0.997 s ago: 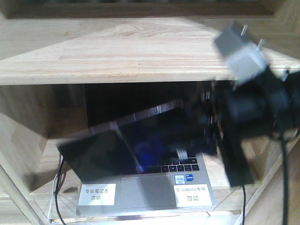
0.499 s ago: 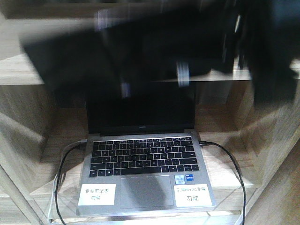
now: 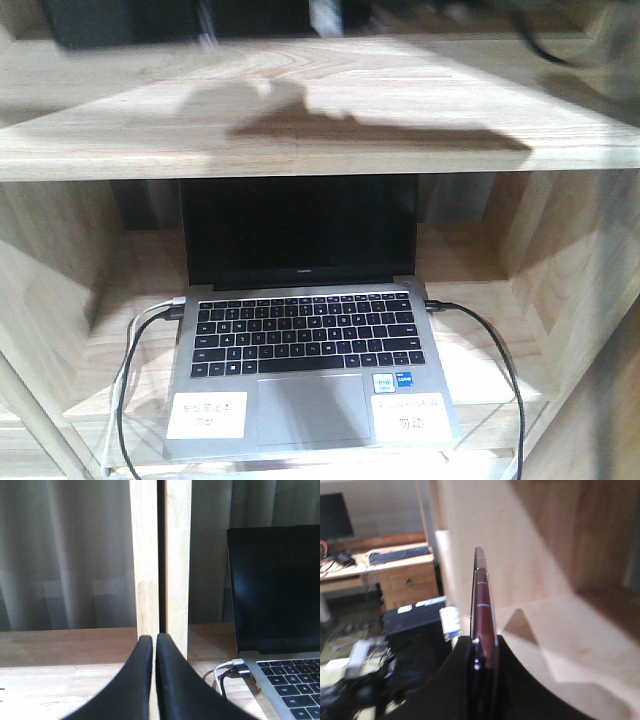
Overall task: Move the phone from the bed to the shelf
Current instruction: 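Raise the right gripper with the phone above the upper shelf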
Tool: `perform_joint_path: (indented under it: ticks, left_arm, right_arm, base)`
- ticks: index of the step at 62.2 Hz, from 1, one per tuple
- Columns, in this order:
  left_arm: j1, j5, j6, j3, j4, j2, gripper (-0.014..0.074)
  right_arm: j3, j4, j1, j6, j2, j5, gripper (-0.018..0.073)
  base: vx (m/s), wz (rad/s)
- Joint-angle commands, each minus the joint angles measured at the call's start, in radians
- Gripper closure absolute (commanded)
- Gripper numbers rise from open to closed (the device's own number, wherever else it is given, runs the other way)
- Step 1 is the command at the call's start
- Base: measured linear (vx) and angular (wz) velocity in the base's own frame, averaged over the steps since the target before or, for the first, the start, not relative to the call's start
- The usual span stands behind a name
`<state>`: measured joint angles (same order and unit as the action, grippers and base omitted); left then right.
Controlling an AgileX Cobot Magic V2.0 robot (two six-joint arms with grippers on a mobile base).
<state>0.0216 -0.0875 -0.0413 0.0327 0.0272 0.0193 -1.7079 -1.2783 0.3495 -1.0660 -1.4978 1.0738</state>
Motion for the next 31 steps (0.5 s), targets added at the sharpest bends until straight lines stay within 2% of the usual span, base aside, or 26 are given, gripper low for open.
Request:
perform_joint_path:
  ticks: [1, 14, 31]
  left_arm:
    - [0.003, 0.072, 0.009, -0.025, 0.01, 0.007, 0.0595]
    - [0.003, 0.072, 0.009, -0.025, 0.01, 0.007, 0.0595]
    - [0.003, 0.072, 0.009, -0.025, 0.01, 0.007, 0.0595]
  right_arm:
    - [-0.091, -0.09, 0.036, 0.006, -0.019, -0.092, 0.0561]
    - [-0.183, -0.061, 0.125, 0.031, -0.127, -0.212, 0.0561]
    - [-0.189, -0.068, 0.127, 0.038, -0.21, -0.272, 0.0561]
  base:
    - [0.0, 0.0]
    - [0.0, 0.0]
    - [0.0, 0.0]
